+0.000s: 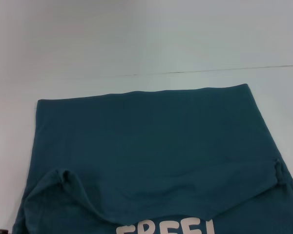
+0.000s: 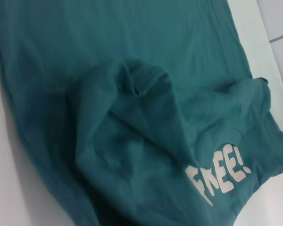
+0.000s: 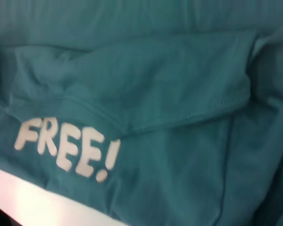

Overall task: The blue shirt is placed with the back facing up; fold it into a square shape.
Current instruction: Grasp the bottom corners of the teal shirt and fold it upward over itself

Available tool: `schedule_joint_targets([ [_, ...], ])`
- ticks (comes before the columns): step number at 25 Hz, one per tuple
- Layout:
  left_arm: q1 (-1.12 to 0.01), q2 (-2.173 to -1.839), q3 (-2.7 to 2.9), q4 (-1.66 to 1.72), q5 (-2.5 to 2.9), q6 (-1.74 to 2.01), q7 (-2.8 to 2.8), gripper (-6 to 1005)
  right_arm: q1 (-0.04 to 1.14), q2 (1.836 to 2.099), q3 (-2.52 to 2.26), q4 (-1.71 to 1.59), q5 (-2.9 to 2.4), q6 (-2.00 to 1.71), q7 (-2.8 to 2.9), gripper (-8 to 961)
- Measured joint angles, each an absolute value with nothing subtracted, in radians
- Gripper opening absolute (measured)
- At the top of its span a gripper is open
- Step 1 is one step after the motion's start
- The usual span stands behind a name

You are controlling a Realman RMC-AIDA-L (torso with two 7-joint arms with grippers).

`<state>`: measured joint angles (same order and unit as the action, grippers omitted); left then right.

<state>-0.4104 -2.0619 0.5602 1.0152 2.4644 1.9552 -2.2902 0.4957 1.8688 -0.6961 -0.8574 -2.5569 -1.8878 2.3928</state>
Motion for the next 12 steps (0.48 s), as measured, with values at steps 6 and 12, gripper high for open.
schedule_joint_targets([
  [6, -0.469, -2.038, 0.549, 0.986, 2.456, 1.945, -2.283, 50, 0.545, 1.86, -0.597, -0.847, -2.514, -1.897, 2.34, 40],
  [12, -0.546, -2.007, 0.505, 0.953, 2.456, 1.928, -2.354, 50, 0.589, 1.853, -0.517, -0.845, -2.476, -1.893, 2.341, 39],
])
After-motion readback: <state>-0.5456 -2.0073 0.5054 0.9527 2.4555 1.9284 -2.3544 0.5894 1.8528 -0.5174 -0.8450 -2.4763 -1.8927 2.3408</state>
